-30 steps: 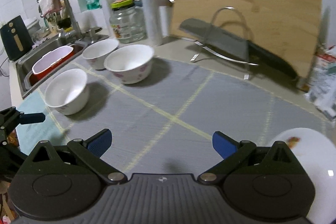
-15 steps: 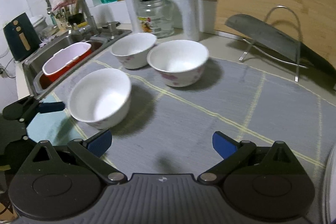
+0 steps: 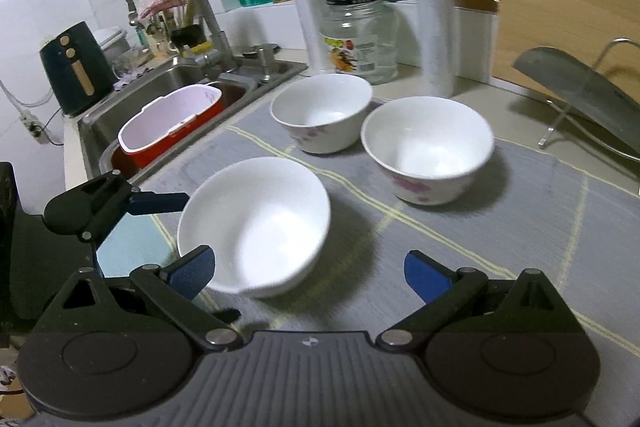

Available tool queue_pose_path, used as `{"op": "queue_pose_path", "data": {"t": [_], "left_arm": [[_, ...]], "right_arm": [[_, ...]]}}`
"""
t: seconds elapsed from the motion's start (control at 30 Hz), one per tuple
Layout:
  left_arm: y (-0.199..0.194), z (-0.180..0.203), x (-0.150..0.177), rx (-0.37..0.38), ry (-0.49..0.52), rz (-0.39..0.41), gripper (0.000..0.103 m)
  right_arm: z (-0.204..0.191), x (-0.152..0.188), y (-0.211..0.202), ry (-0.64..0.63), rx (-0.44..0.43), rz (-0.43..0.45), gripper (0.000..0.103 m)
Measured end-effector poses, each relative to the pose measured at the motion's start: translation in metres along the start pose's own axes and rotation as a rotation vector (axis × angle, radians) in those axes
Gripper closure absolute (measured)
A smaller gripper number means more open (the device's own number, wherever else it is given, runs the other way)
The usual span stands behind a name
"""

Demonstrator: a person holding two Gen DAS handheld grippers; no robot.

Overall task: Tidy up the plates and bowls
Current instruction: 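Close the right gripper on the rim of the white bowl, then lift the white bowl and carry it toward the plate stack with the right gripper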

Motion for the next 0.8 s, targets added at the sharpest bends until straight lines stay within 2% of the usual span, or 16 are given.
{"op": "queue_pose_path", "data": {"t": [0.13, 0.37, 0.4, 0.43, 0.57, 0.8], "left_arm": [[0.002, -0.001, -0.003, 0.022, 0.019, 0.018, 0.001], [0.005, -0.002, -0.006, 0.049, 0.026, 0.028, 0.004], [0.005, -0.003, -0.006, 0.055, 0.023, 0.03, 0.007], [0.005, -0.003, -0.006, 0.06, 0.019, 0.031, 0.011], [0.006, -0.003, -0.007, 0.069, 0.019, 0.033, 0.011], [0.006, -0.003, -0.008, 0.084, 0.025, 0.037, 0.011]], "right_arm": [[-0.004, -0.007, 0.016, -0.007, -0.013, -0.015, 0.007], [-0.007, -0.013, 0.03, -0.022, -0.012, -0.03, 0.025], [-0.008, -0.013, 0.031, -0.026, -0.013, -0.032, 0.028], [-0.008, -0.013, 0.032, -0.029, -0.014, -0.034, 0.029], [-0.008, -0.015, 0.034, -0.032, -0.017, -0.04, 0.036], [-0.01, -0.018, 0.036, -0.038, -0.033, -0.045, 0.038]]}}
Point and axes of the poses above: each gripper's, at about its wrist camera, not at the fingertips, and y roughly the way its jaws point, z to its right, x to its underside, the point moved 5 cm from there along y, roughly the way its jaws point, and after that the axes turned 5 degrees about y, right-handed, at the moved point
